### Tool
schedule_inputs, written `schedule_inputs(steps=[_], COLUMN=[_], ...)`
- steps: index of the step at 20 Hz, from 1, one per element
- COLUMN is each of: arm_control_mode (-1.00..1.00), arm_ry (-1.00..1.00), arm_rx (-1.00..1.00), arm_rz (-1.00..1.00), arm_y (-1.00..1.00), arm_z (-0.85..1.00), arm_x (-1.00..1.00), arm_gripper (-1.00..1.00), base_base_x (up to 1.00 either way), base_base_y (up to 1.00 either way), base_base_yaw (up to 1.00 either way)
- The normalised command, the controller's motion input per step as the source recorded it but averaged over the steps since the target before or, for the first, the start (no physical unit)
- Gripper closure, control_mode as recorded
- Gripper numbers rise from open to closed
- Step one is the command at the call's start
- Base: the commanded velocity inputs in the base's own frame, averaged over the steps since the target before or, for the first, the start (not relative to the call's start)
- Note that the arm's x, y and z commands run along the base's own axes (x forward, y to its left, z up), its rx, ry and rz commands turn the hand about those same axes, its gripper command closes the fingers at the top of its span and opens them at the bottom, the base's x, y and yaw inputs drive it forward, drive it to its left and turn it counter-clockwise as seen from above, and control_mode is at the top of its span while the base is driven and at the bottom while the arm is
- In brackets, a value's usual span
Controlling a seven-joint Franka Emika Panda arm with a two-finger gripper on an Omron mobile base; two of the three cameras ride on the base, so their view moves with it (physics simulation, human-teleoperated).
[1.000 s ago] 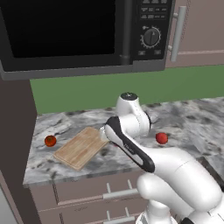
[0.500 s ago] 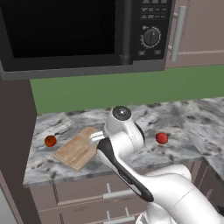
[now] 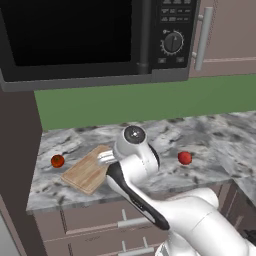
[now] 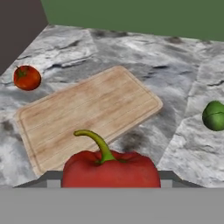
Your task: Place the avocado, onion, tomato, and bell pepper on the cutting board.
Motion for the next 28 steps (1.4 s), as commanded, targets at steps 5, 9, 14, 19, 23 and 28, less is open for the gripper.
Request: schedule_inputs(steps=[5, 9, 14, 19, 23, 28], arm_control_mode=[-1.00, -1.00, -1.00, -1.00, -1.00, -1.00], arm_ry=[0.07, 0.09, 0.09, 0.07, 0.05, 0.04], arm_rx=[0.00, 0.00, 0.00, 0.00, -0.01, -0.01], arm_rz=[0.00, 0.00, 0.00, 0.00, 0.00, 0.00], arm_y=[0.14, 0.10, 0.00, 0.01, 0.10, 0.10], arm_z=[0.06, 0.00, 0.00, -0.15, -0.34, -0.38], arm_x=[0.33, 0.31, 0.29, 0.24, 0.22, 0.22], arm_gripper=[1.00, 1.00, 1.00, 1.00, 1.00, 1.00], base_base_x=[0.00, 0.00, 0.00, 0.00, 0.00, 0.00], base_base_y=[0.00, 0.00, 0.00, 0.00, 0.00, 0.00], base_base_yaw=[0.00, 0.00, 0.00, 0.00, 0.00, 0.00])
